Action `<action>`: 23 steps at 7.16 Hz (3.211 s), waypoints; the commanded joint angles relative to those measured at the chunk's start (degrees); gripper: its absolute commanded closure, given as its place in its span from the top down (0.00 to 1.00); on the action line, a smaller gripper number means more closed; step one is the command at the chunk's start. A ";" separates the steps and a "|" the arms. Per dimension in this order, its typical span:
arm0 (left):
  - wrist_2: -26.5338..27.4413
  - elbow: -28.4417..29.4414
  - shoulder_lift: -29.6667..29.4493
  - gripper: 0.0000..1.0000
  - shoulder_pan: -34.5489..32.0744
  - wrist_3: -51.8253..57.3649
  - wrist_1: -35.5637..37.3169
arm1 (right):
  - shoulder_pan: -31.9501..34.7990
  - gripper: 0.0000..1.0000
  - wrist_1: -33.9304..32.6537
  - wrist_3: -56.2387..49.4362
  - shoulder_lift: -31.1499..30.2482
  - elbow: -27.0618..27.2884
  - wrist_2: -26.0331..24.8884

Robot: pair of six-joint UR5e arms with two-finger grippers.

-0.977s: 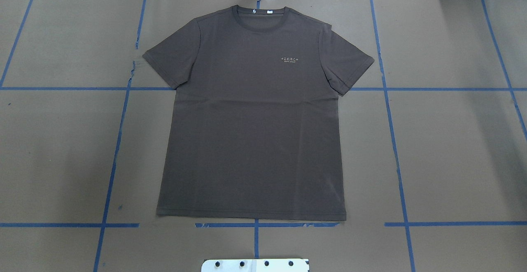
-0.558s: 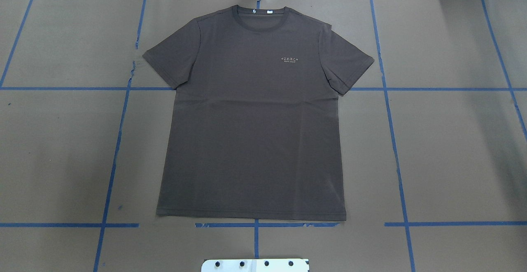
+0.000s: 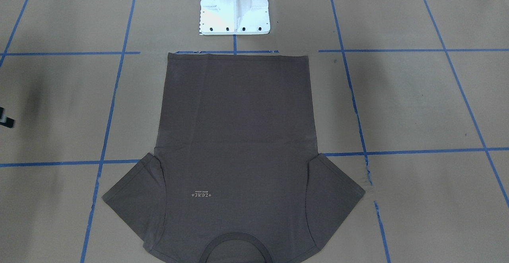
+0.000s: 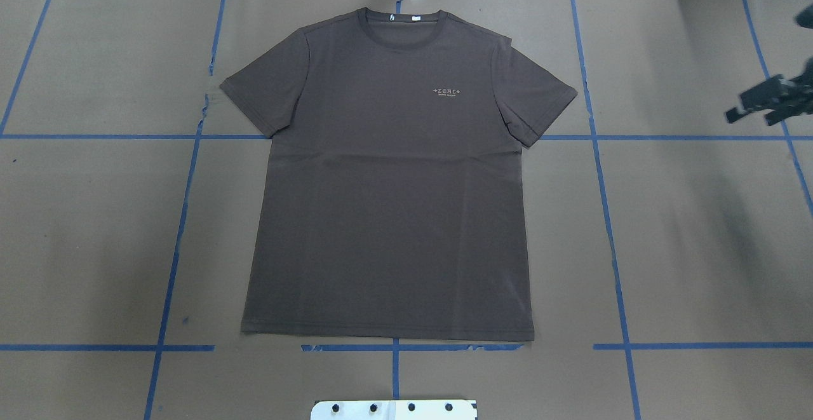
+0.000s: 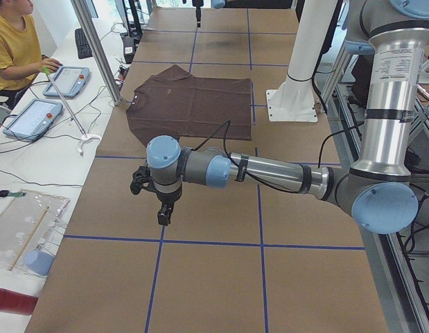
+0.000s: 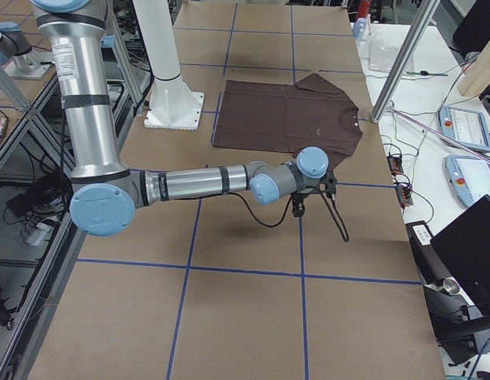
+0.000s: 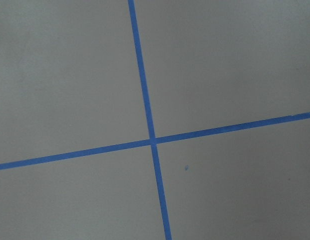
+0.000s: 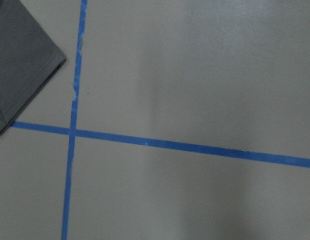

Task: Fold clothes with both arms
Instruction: 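Move the right gripper over the sleeve nearest it, then fold the sleeve inward toward the shirt center with the right gripper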

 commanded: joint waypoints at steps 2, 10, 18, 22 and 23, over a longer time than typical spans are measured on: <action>-7.01 -3.78 2.98 1.00 0.07 -0.13 -0.38 | -10.77 0.99 0.69 17.13 16.29 -10.25 -14.44; -7.02 -5.47 3.95 1.00 0.07 -0.14 -0.47 | -18.00 0.67 13.79 41.19 22.40 -22.49 -29.26; -7.02 -5.82 3.95 1.00 0.07 -0.22 -0.47 | -18.27 0.21 13.79 41.19 22.31 -23.19 -29.44; -7.02 -5.82 3.95 1.00 0.07 -0.22 -0.47 | -18.19 0.00 14.05 41.37 23.36 -21.80 -29.09; -7.11 -5.91 3.95 1.00 0.07 -0.22 -0.47 | -18.27 0.00 13.61 42.15 23.80 -19.09 -28.92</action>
